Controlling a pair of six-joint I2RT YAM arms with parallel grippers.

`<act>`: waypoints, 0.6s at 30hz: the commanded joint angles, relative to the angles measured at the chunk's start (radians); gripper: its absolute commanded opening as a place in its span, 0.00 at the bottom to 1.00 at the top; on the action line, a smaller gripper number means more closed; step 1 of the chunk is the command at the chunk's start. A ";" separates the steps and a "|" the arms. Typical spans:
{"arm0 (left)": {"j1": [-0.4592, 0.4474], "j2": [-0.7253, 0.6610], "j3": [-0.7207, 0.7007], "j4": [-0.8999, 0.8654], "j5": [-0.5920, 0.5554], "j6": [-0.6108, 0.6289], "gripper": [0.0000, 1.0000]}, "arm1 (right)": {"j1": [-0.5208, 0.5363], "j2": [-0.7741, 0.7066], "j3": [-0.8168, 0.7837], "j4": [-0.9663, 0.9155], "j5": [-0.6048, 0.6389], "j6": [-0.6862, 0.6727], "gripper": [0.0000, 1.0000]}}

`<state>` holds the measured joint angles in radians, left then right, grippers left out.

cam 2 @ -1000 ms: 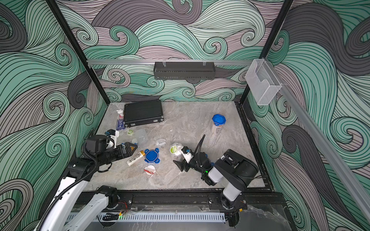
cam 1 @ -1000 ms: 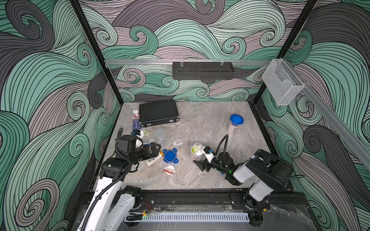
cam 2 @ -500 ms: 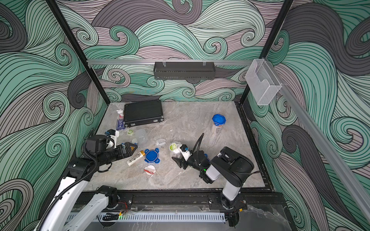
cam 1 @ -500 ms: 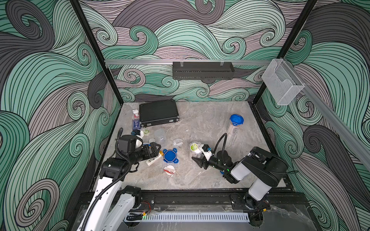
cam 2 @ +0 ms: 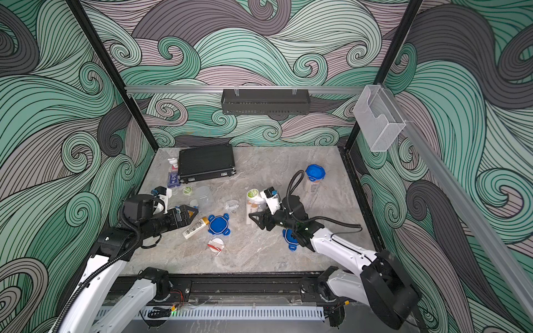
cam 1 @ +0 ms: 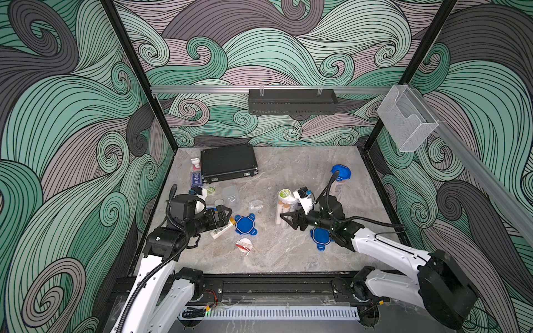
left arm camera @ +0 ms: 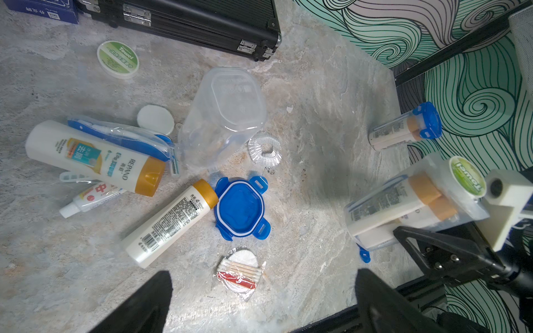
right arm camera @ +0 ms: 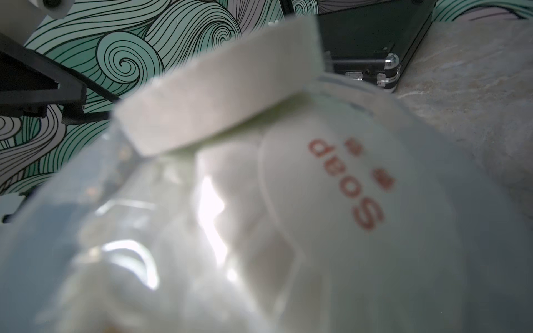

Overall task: Take out toiletry kits
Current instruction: 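Pick up the container from the center of the board, then pour the toiletry kits out of the container.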

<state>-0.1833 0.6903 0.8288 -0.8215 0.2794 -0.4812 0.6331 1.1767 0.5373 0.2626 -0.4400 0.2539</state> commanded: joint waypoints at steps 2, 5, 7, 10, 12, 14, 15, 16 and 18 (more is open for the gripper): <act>0.006 0.001 -0.003 0.015 0.014 0.010 0.99 | -0.018 0.012 0.100 -0.181 -0.140 0.207 0.49; 0.004 0.002 -0.003 0.016 0.017 0.010 0.99 | -0.029 0.053 0.145 -0.188 -0.183 0.334 0.51; 0.004 0.010 -0.002 0.018 0.038 0.014 0.99 | -0.032 0.075 0.149 -0.145 -0.182 0.425 0.50; 0.004 0.031 0.003 0.035 0.091 0.021 0.99 | -0.036 0.130 0.160 -0.064 -0.185 0.572 0.50; 0.004 0.049 0.012 0.044 0.122 0.028 0.99 | -0.038 0.185 0.183 -0.039 -0.202 0.662 0.50; 0.004 0.065 0.027 0.056 0.170 0.038 0.98 | -0.039 0.243 0.202 0.008 -0.229 0.767 0.50; 0.003 0.074 0.031 0.074 0.218 0.053 0.95 | -0.040 0.271 0.204 0.062 -0.247 0.823 0.50; 0.002 0.083 0.036 0.092 0.256 0.061 0.95 | -0.039 0.290 0.200 0.125 -0.252 0.876 0.50; -0.017 0.104 0.055 0.126 0.278 0.068 0.97 | -0.037 0.320 0.191 0.276 -0.245 0.979 0.50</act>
<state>-0.1875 0.7788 0.8314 -0.7620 0.4580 -0.4488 0.5995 1.4860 0.6998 0.2604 -0.6323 1.0130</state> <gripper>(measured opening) 0.968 0.654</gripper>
